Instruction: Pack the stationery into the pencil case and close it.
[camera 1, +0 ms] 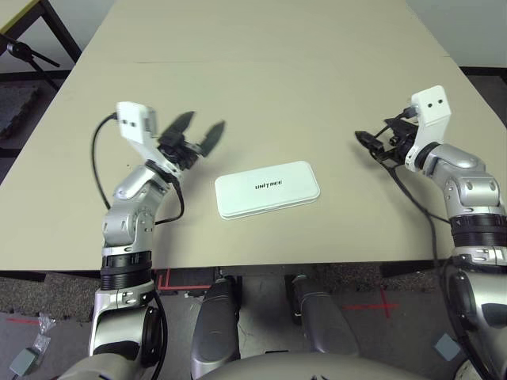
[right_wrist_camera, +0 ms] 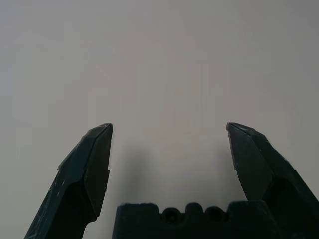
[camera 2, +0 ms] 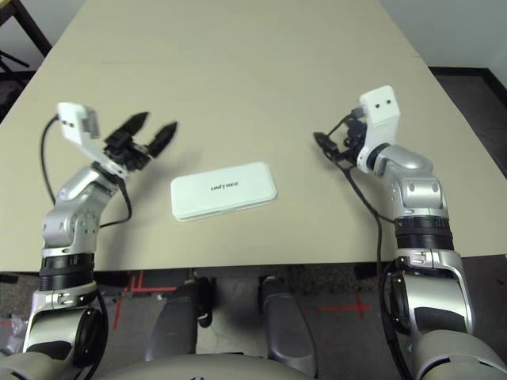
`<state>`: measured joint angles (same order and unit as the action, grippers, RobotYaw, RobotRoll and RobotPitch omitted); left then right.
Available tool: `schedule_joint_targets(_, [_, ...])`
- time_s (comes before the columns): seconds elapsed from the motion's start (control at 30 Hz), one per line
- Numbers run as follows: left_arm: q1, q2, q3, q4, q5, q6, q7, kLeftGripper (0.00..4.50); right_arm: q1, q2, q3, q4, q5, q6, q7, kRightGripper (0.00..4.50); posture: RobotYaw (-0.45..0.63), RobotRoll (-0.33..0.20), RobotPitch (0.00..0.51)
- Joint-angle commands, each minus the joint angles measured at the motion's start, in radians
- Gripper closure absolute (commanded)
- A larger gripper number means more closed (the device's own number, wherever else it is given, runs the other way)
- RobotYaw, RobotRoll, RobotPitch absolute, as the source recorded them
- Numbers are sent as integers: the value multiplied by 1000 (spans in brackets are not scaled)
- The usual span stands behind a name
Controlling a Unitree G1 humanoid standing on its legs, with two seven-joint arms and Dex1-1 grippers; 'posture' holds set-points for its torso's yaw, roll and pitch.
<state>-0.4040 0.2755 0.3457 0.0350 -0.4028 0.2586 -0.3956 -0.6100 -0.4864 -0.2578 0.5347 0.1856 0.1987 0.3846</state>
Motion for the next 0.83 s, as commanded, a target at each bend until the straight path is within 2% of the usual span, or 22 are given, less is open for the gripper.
schedule_joint_targets(0.03, [19, 8, 30, 49, 30, -61, 58, 40, -4, 23, -62, 88, 5, -125, -96, 0, -23, 0, 230])
schedule_joint_targets(0.27, [-9, 49, 53, 188, 97, -197, 135, 40, -37, 48, -159, 210, 59, -257, -218, 0, -24, 0, 229])
schedule_joint_targets(0.47, [-37, 82, 62, 289, 126, -285, 181, 40, -44, 46, -161, 230, 58, -325, -239, 0, -36, 0, 226])
schedule_joint_targets(0.83, [-52, 99, 37, 347, 141, -353, 183, 40, -83, 57, -146, 279, 57, -382, -226, 0, -38, 0, 195])
